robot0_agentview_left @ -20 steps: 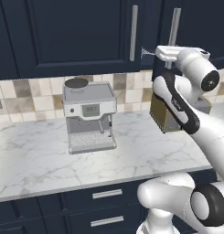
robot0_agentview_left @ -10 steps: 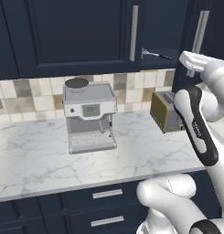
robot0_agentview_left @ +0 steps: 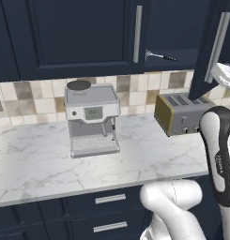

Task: The dining table condiment station is running low on shaker. Refill the condiment station by opening the cabinet and taking the shaker from the cabinet and placing it on the dining table.

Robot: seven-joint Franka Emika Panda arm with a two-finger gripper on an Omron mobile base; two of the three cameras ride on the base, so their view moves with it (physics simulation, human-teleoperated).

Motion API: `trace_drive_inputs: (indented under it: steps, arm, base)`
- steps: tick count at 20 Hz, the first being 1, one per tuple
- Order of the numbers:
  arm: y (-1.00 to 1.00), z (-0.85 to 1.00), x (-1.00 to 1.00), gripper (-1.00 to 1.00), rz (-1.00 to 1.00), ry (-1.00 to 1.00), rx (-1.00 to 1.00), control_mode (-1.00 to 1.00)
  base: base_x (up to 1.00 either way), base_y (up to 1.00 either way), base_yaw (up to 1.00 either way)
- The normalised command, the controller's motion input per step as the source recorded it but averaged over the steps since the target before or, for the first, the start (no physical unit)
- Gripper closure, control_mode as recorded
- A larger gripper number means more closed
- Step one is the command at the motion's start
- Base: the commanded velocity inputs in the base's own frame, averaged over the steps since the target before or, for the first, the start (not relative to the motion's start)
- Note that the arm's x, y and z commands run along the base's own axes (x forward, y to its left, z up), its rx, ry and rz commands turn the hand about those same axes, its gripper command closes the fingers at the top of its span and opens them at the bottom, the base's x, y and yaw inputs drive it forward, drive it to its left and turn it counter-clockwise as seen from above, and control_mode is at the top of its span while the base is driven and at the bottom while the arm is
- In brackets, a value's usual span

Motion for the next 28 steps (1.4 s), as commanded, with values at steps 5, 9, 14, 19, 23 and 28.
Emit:
trace_drive_inputs:
  steps: [5, 9, 14, 19, 23, 28]
  arm:
    - [0.39, 0.28, -0.83, -1.00, -0.06, -0.10, -0.11, -1.00]
    - [0.79, 0.33, -0.36, -1.00, -0.08, -0.01, -0.18, -1.00]
    - [0.99, 0.04, 0.09, -1.00, -0.09, 0.11, -0.26, -1.00]
    - [0.72, 0.00, 0.38, -1.00, -0.16, 0.18, -0.26, -1.00]
    - [0.17, -0.20, 0.68, -1.00, -0.24, 0.23, -0.24, -1.00]
    - [0.00, -0.35, 0.61, -1.00, -0.20, 0.24, -0.14, -1.00]
  base:
    - [0.00, 0.00, 0.00]
    - [0.00, 0.00, 0.00]
    - [0.00, 0.00, 0.00]
    - [0.00, 0.00, 0.00]
    - [0.00, 0.00, 0.00]
    - [0.00, 0.00, 0.00]
